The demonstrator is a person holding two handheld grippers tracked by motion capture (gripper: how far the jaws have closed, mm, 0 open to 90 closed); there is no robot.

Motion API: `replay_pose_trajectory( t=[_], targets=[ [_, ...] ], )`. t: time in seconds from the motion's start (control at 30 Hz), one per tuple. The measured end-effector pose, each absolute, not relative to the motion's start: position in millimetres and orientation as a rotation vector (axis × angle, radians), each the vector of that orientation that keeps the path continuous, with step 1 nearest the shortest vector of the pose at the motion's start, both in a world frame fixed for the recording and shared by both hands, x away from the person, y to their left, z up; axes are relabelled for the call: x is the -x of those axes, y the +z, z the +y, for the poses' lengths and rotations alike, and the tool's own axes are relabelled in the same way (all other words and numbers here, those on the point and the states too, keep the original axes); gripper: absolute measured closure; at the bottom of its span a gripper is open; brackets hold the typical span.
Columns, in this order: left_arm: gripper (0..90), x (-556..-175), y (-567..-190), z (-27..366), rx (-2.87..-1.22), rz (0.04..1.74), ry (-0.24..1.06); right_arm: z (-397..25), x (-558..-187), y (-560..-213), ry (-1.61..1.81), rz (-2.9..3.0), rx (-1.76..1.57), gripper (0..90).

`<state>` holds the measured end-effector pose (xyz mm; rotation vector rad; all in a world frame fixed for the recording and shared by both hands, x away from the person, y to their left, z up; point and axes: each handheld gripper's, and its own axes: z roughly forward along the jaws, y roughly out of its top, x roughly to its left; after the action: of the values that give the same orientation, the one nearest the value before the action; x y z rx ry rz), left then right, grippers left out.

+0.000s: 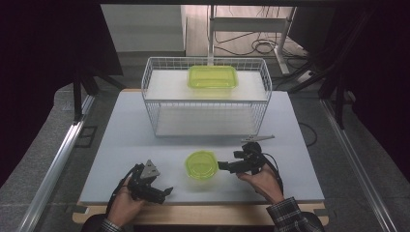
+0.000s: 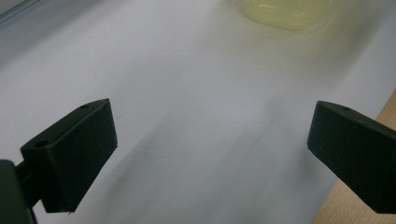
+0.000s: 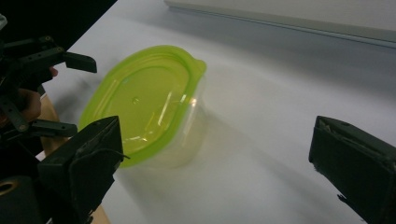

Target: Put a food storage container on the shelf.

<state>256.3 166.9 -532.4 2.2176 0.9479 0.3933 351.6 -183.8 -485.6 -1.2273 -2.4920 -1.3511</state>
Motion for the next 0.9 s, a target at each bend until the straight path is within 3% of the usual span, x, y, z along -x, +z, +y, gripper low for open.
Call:
replay_pose_trajectory(
  t=[0.13, 0.4, 0.8, 0.9],
  targets=[
    [1.3, -255.0, -531.4, 168.0, -2.209, 0.936, 0.394, -177.3, -355.7, -484.0, -1.324, -2.501, 1.219, 11.6],
    [1.3, -254.4, -532.6, 163.7, -2.235, 0.905, 0.394, -169.8, -368.9, -486.4, -1.271, -2.478, 1.16, 36.8],
    [1.3, -254.2, -533.8, 161.3, -2.255, 0.893, 0.401, -162.6, -387.5, -498.8, -1.186, -2.322, 1.142, 60.0],
    [1.3, -254.0, -534.3, 160.4, -2.263, 0.888, 0.406, -163.9, -392.6, -500.9, -1.162, -2.242, 1.153, 72.8]
  ],
)
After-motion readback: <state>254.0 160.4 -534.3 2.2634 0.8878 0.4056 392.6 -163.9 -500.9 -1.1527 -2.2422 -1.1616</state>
